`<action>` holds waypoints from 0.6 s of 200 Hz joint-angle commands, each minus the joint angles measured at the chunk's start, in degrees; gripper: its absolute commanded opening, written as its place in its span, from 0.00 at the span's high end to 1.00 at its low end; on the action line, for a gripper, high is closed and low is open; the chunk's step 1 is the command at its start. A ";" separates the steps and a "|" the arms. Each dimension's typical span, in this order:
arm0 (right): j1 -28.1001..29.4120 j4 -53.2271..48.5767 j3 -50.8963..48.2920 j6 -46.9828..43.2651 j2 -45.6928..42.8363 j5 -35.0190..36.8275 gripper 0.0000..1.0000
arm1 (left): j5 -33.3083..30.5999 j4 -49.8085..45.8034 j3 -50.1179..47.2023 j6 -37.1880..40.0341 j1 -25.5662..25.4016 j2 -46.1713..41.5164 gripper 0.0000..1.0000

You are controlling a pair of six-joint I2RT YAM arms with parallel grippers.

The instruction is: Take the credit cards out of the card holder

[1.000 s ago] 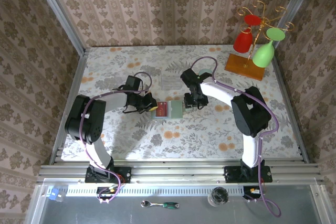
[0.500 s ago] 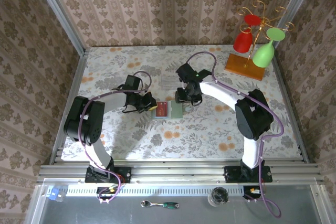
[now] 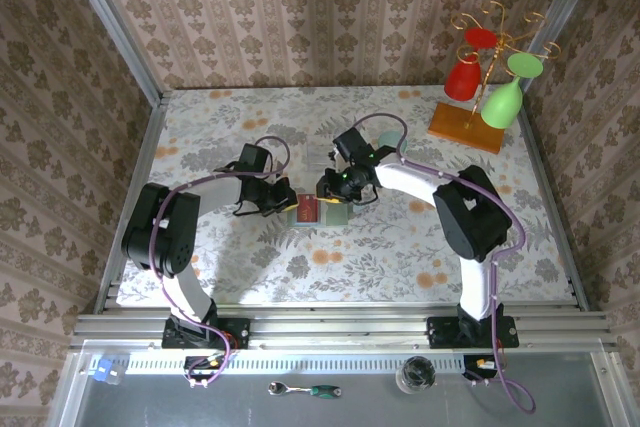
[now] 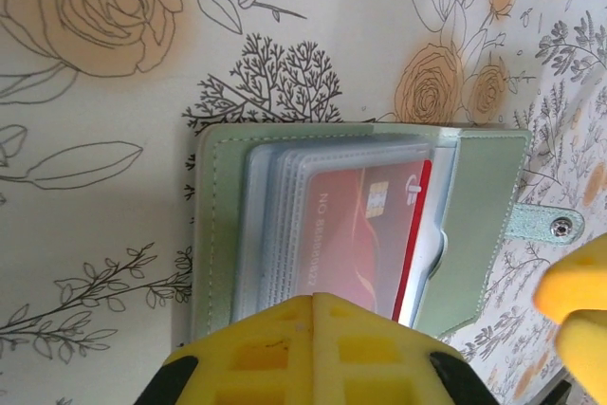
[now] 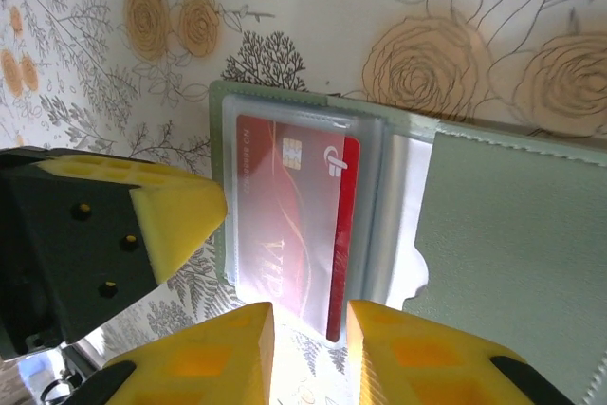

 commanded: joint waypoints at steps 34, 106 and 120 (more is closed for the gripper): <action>0.27 7.23 -1.54 3.45 3.40 -6.08 0.73 | -1.19 -1.83 0.18 2.05 -0.08 1.53 0.95; 0.25 9.66 -1.53 4.76 6.03 -7.67 0.73 | -1.75 -2.39 -0.40 2.44 0.27 2.16 0.95; 0.25 9.56 -1.61 4.71 6.41 -7.47 0.73 | -1.75 -2.45 -0.45 2.41 0.38 2.16 0.95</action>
